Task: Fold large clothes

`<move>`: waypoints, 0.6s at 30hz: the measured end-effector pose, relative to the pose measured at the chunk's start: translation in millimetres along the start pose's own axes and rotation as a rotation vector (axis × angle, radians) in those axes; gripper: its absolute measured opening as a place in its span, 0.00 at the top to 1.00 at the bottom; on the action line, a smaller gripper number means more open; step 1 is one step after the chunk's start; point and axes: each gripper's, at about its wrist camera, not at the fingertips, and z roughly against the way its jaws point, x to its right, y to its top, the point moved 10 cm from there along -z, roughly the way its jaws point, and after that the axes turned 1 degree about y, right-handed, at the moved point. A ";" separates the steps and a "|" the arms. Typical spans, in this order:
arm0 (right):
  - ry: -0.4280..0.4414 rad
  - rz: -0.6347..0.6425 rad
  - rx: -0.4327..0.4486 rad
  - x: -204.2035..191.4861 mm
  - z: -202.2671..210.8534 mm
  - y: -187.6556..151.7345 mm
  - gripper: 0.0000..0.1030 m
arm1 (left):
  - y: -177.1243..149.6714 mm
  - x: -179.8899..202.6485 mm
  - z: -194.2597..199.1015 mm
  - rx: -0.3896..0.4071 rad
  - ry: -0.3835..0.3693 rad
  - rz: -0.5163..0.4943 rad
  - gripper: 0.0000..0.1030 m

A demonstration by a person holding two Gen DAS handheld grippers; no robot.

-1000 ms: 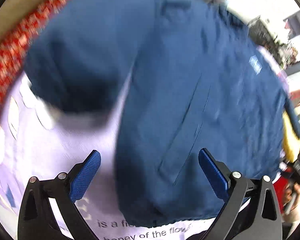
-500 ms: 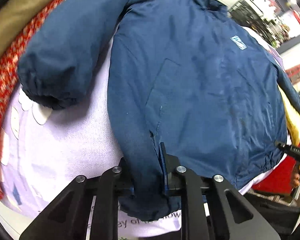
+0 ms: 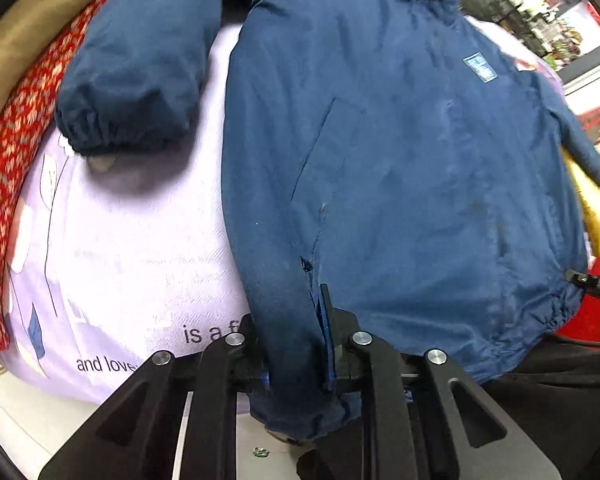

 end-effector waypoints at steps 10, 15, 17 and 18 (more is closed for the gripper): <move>-0.199 0.001 -0.031 7.9 -21.8 14.1 0.55 | 24.2 -18.6 -7.1 0.008 0.144 0.039 0.34; -0.334 0.095 -0.026 7.9 -6.7 18.4 0.41 | 49.7 -22.9 21.9 0.076 0.227 0.025 0.30; -0.422 0.135 -0.006 9.6 5.0 27.4 0.40 | 68.5 -13.7 36.7 0.125 0.244 0.000 0.30; -0.460 0.161 0.019 6.4 11.7 35.4 0.40 | 77.3 -8.5 43.1 0.147 0.246 -0.015 0.30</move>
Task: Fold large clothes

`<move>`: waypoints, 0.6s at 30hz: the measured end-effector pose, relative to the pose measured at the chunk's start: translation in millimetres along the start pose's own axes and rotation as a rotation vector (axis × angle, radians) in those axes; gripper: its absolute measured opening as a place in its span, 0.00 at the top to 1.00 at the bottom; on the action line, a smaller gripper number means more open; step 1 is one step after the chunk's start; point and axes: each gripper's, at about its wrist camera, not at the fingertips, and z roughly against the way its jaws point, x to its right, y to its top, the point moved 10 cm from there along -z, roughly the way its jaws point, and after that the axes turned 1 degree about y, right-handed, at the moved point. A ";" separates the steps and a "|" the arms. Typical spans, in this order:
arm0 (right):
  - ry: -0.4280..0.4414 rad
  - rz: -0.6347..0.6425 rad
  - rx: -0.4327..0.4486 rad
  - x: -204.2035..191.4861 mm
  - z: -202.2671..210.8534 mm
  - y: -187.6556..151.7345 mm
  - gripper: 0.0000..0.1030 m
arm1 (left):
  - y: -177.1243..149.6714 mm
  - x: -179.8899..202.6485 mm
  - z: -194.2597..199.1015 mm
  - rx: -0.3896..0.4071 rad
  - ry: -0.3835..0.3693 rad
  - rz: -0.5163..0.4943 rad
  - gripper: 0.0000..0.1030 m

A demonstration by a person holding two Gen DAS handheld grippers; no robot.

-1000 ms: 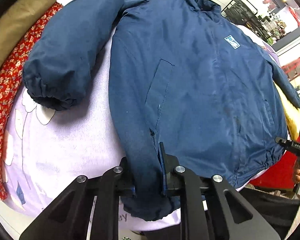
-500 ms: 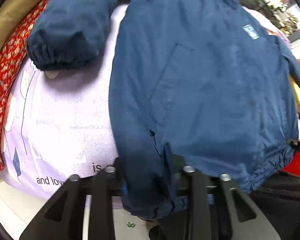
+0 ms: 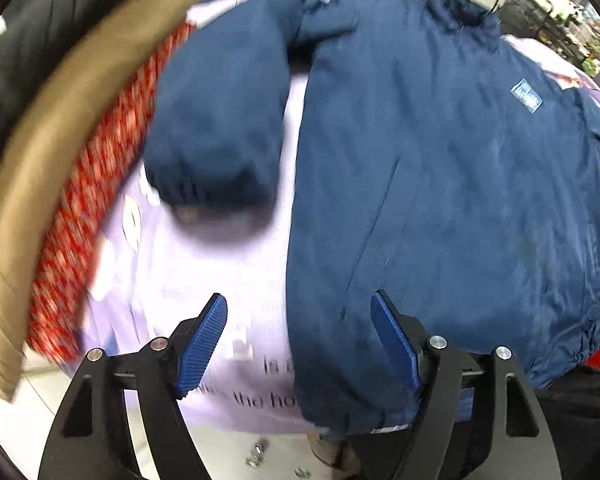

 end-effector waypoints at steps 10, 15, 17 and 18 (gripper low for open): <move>-0.025 0.265 0.193 -72.7 37.8 56.1 0.33 | 33.5 87.2 -7.1 0.042 -0.067 -0.219 0.29; 0.009 0.423 0.101 -125.3 -3.2 46.3 0.31 | 16.2 118.6 -42.1 -0.034 -0.083 -0.256 0.28; -0.010 0.440 0.057 -135.3 -23.8 46.2 0.31 | 15.9 124.1 -57.6 -0.064 -0.081 -0.233 0.28; -0.019 0.438 0.048 -138.8 -30.4 49.5 0.31 | 14.9 125.9 -65.6 -0.086 -0.070 -0.222 0.28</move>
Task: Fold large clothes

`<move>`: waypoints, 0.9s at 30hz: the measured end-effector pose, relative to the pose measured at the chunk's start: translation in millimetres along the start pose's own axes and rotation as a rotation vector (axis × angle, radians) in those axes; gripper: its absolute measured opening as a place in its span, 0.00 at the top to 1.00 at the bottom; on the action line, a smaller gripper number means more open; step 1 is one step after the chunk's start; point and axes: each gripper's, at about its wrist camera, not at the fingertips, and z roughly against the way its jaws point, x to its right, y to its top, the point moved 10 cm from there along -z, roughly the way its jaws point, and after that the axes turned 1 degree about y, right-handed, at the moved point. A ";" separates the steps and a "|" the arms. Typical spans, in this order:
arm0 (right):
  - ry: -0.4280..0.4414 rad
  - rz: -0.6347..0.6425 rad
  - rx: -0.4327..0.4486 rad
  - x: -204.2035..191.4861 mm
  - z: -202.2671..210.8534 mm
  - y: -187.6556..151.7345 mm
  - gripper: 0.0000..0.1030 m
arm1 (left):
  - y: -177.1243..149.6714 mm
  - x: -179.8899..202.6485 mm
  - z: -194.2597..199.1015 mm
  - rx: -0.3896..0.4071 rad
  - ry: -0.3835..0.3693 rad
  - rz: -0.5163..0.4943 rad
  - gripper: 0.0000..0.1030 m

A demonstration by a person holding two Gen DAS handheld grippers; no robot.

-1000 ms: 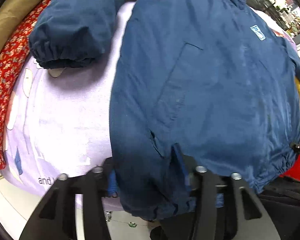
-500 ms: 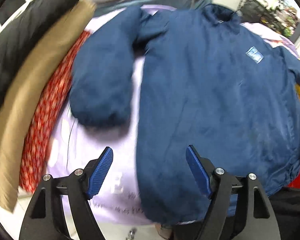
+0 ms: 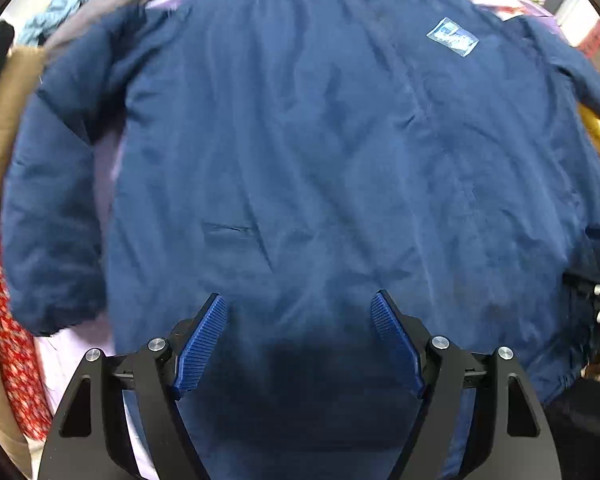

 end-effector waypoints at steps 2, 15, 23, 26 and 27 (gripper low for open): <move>-0.005 -0.001 -0.017 -3.0 -12.4 7.1 0.31 | 0.5 4.3 -9.4 -0.012 0.001 0.012 0.25; -0.039 -0.028 -0.082 22.4 -48.2 31.5 0.06 | 10.7 -2.7 -49.5 -0.086 0.050 0.072 0.05; 0.079 -0.056 -0.165 48.5 -63.1 36.6 0.05 | 7.8 6.1 -51.9 -0.084 0.087 0.079 0.05; 0.119 -0.041 -0.178 55.7 -66.7 41.4 0.04 | 9.4 8.1 -53.5 -0.112 0.082 0.087 0.05; 0.122 -0.036 -0.175 57.9 -67.1 42.4 0.04 | 11.3 8.9 -54.0 -0.119 0.081 0.089 0.05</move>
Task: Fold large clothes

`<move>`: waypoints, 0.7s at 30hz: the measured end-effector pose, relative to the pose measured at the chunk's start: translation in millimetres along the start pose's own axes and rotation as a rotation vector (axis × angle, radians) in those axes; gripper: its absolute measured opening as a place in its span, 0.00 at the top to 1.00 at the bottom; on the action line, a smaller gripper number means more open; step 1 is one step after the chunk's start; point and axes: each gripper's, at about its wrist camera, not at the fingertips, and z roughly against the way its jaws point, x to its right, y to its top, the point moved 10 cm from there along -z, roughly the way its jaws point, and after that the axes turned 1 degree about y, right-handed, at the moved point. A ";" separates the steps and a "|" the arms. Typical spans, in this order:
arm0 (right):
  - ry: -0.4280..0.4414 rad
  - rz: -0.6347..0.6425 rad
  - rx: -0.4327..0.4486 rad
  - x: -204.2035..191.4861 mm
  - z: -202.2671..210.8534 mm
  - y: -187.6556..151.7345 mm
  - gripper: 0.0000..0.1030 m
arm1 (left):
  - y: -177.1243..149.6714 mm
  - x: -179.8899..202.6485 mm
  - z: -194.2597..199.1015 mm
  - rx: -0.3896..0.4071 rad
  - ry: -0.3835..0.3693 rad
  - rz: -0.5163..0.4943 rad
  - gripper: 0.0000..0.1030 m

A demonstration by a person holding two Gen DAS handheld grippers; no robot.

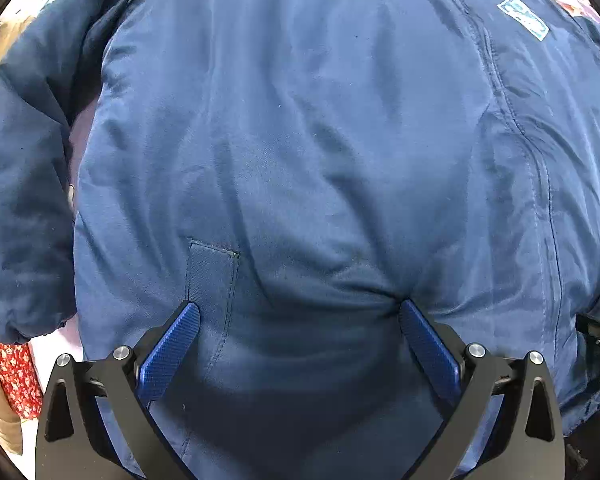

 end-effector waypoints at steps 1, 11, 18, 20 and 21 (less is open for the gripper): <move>0.001 0.003 0.000 2.4 0.1 0.6 0.04 | 1.0 0.4 -0.6 -0.008 0.000 0.001 0.05; 0.007 -0.070 0.186 32.2 62.7 31.9 0.05 | 29.3 -11.8 9.1 -0.014 -0.003 0.043 0.06; -0.059 -0.381 0.414 155.3 132.2 41.5 0.05 | 50.0 -4.5 33.0 0.075 0.061 -0.045 0.06; -0.083 -0.479 0.482 199.5 154.3 35.3 0.05 | 54.7 0.2 40.5 0.098 0.062 -0.065 0.06; -0.099 -0.525 0.507 215.1 159.6 29.3 0.05 | 56.1 2.3 43.3 0.105 0.059 -0.071 0.06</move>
